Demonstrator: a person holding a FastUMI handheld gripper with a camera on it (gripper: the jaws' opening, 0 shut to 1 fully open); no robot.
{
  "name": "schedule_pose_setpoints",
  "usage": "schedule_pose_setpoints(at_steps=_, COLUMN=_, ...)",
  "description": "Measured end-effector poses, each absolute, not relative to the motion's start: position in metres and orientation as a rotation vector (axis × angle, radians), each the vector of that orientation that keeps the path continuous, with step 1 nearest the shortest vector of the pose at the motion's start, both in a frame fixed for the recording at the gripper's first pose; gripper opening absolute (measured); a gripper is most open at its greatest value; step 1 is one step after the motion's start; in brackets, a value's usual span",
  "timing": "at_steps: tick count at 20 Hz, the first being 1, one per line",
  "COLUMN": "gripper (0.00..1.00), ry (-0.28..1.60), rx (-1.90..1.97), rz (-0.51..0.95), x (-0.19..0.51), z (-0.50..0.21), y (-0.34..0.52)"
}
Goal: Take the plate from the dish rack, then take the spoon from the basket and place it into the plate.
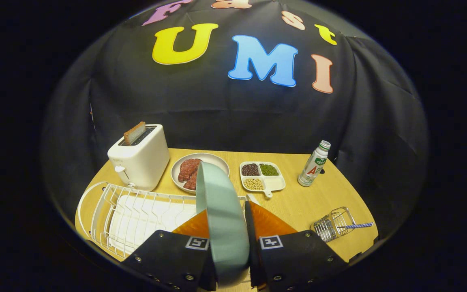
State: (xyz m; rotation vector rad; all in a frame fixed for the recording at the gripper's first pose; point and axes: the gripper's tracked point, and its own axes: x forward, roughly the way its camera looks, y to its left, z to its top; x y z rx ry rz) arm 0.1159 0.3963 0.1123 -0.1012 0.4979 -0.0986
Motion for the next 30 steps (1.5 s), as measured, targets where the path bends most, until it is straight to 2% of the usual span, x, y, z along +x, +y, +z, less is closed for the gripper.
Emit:
schedule_pose_setpoints(at_steps=5, gripper=0.3, ry=0.463, rx=-0.134, rz=-0.112, x=0.099, z=0.131, y=0.391)
schedule_pose_setpoints(at_steps=6, gripper=0.27, ry=0.456, rx=-0.132, rz=-0.111, x=0.095, z=0.133, y=0.39)
schedule_pose_setpoints(at_steps=12, gripper=0.27, ry=0.442, rx=-0.15, rz=-0.112, x=0.07, z=0.143, y=0.379)
schedule_pose_setpoints(at_steps=19, gripper=0.27, ry=0.408, rx=-0.165, rz=-0.133, x=0.011, z=0.157, y=0.357)
schedule_pose_setpoints(at_steps=30, gripper=0.27, ry=0.551, rx=-0.106, rz=-0.117, x=-0.073, z=0.079, y=0.333)
